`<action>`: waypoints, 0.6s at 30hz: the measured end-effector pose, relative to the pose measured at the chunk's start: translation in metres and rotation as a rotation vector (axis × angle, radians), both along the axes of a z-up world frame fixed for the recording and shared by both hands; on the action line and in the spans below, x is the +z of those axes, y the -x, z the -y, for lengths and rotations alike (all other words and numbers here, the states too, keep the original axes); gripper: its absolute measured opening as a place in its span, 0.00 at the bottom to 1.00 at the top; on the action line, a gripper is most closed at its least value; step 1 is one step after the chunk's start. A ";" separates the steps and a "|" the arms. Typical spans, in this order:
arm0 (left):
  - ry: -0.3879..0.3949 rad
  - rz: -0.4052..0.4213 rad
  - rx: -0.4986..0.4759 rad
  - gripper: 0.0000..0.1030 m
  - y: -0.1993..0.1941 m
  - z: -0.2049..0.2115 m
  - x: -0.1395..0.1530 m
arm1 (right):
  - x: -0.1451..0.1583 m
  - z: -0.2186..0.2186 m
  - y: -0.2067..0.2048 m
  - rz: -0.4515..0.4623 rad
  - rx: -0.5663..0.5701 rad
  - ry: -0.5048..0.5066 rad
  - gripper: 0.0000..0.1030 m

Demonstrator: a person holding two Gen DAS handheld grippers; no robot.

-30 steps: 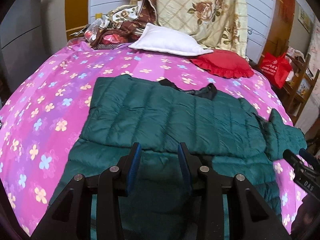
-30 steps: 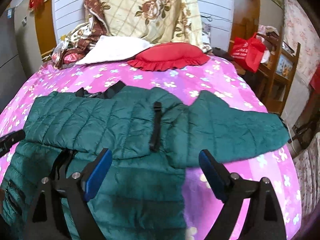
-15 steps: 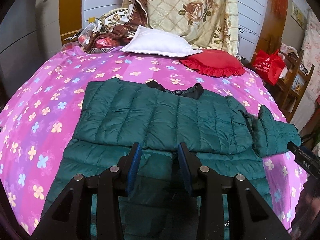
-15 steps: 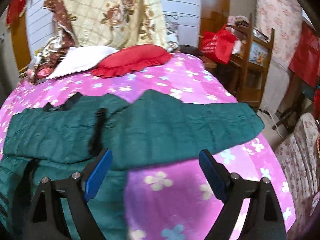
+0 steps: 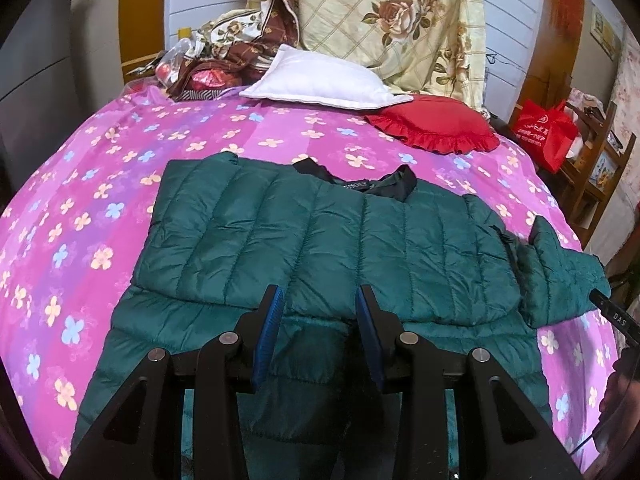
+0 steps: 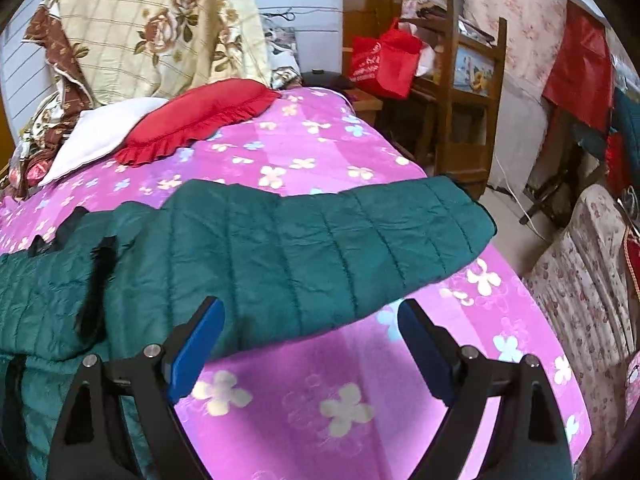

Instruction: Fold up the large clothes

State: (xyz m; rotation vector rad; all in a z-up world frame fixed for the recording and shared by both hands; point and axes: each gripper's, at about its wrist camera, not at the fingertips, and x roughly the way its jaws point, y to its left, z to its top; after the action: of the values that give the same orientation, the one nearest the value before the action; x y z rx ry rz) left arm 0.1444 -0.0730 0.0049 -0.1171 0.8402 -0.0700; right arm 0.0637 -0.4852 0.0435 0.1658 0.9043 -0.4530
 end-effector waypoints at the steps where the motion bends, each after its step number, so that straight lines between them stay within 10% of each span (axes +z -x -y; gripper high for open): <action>1: 0.004 -0.002 0.005 0.19 -0.001 -0.001 -0.002 | -0.001 0.004 -0.001 -0.002 -0.005 0.003 0.88; 18: 0.022 -0.009 0.031 0.19 -0.013 -0.010 -0.023 | -0.037 0.119 -0.026 0.025 -0.270 0.044 0.88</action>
State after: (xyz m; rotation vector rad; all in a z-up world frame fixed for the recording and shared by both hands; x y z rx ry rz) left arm 0.1571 -0.0626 -0.0180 -0.1508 0.8465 -0.0497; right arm 0.0895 -0.6047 0.0061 0.2541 0.8497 -0.7193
